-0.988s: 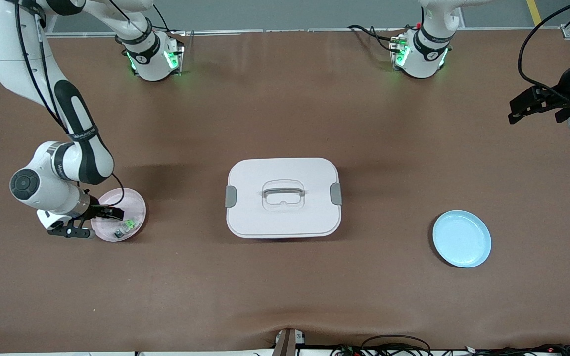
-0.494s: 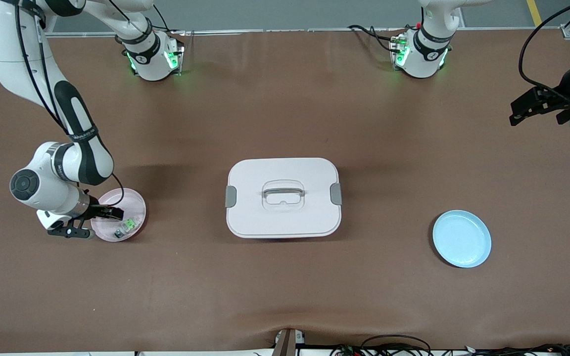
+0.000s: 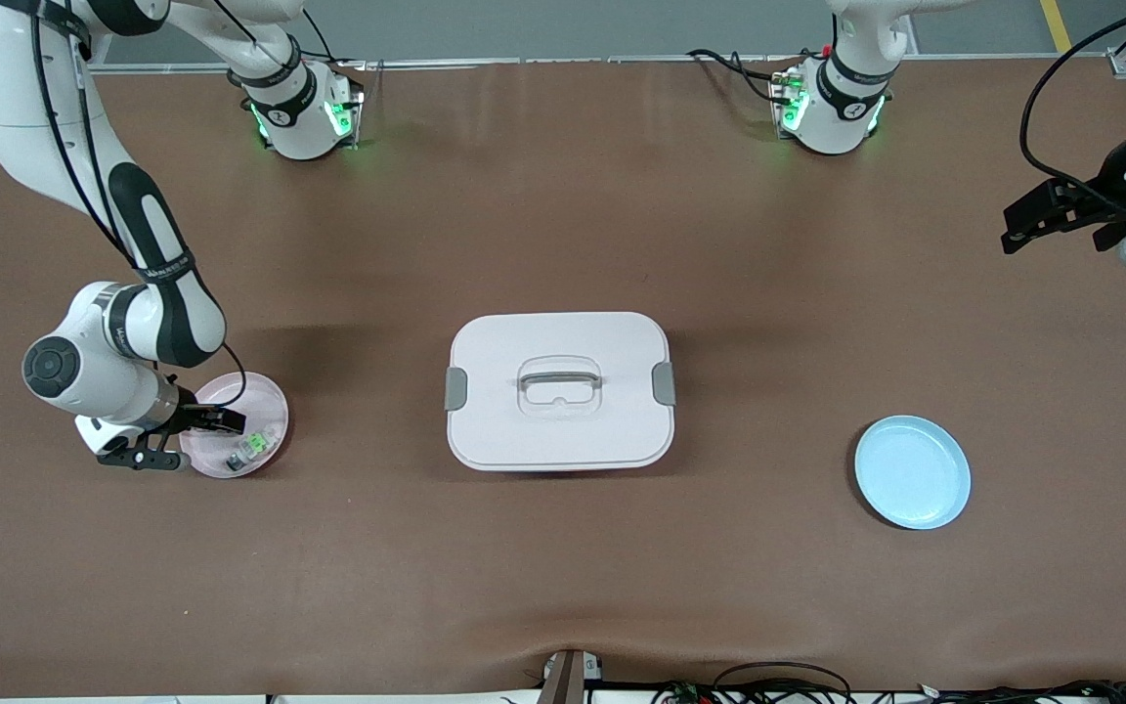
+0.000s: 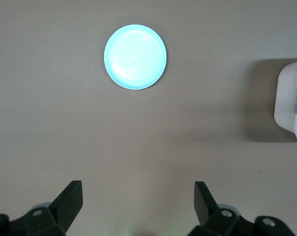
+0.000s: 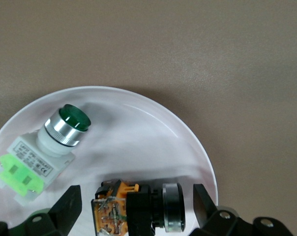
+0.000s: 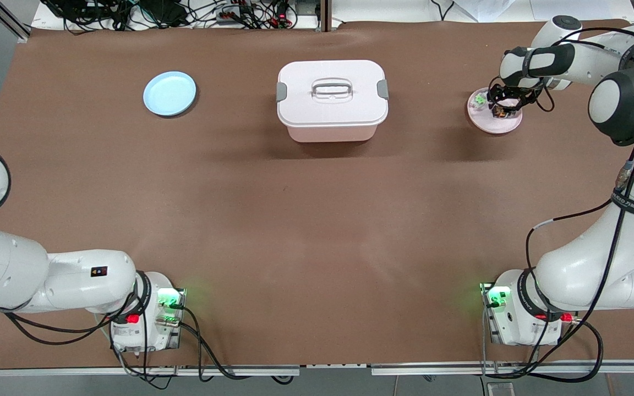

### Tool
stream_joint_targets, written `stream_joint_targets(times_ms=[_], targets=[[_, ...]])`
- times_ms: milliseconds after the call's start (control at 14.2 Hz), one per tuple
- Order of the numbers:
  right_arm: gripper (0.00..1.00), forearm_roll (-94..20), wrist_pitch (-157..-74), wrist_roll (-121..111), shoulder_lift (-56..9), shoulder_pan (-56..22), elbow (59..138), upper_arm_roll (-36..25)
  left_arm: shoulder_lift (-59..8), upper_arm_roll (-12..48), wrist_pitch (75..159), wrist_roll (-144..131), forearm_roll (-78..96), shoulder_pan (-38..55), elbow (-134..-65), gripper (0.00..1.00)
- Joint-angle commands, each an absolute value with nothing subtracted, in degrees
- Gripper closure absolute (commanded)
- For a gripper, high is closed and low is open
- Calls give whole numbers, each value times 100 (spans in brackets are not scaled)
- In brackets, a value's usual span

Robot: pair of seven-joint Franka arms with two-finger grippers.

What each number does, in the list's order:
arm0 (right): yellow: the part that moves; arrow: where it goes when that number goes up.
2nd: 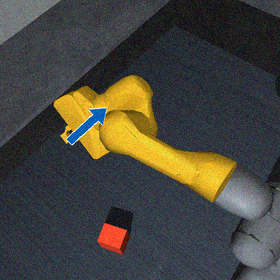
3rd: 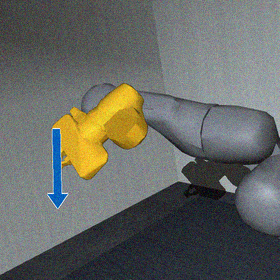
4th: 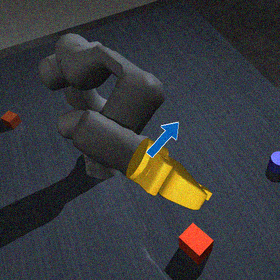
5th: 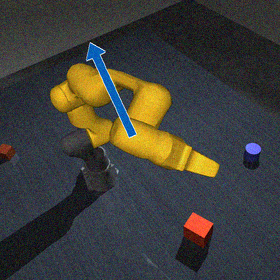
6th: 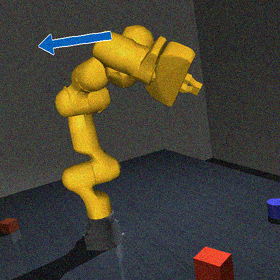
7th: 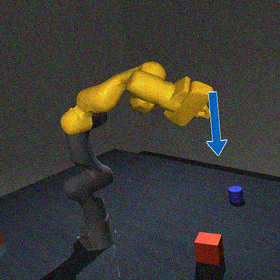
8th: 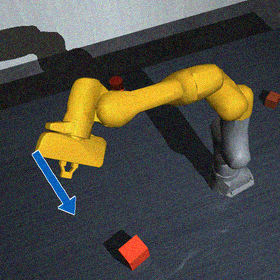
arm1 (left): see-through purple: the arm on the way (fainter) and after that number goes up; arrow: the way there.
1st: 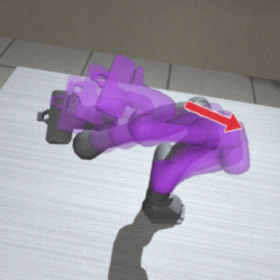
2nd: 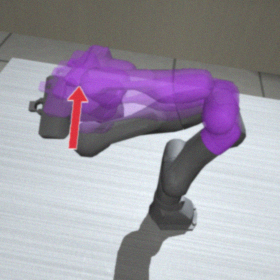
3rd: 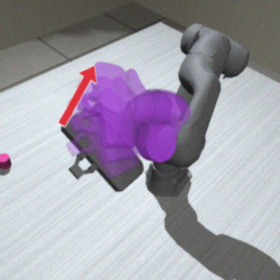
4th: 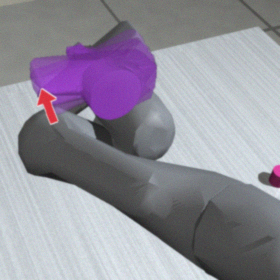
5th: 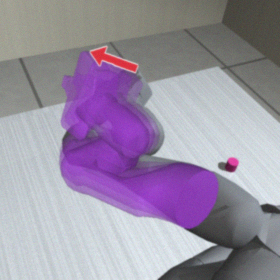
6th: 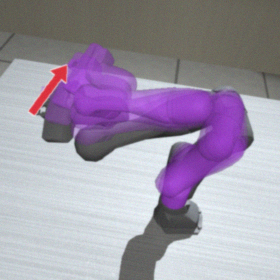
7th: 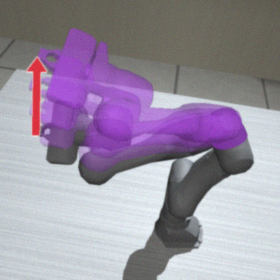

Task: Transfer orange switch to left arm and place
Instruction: 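Lower the right gripper and grasp the black-and-orange switch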

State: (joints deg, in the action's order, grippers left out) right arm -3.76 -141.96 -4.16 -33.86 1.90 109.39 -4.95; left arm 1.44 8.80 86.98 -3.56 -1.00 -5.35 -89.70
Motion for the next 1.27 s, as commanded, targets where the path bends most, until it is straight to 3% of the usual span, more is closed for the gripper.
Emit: stream_joint_targets(times_ms=[0,635,706,847,918,988,1200], targets=[[0,-483,-14194,-624,-3419,281,10942,-475,228,905,8736,-413,-149,-527,-8965,0],[0,-492,-14159,-606,-3428,264,10951,-475,246,897,8561,-404,-167,-554,-8824,0],[16,-492,-14142,-606,-3428,264,10951,-466,246,896,8552,-404,-167,-571,-8824,0],[76,-492,-14124,-598,-3419,255,10951,-466,237,896,8552,-413,-167,-580,-8824,0],[92,-536,-14124,-589,-3419,255,10951,-457,229,888,8552,-413,-167,-580,-8824,0],[100,-597,-14124,-598,-3419,255,10951,-457,237,888,8552,-404,-167,-589,-8833,0],[100,-887,-13932,-554,-3393,246,10916,-457,237,888,8543,-413,-167,-589,-8833,0]])
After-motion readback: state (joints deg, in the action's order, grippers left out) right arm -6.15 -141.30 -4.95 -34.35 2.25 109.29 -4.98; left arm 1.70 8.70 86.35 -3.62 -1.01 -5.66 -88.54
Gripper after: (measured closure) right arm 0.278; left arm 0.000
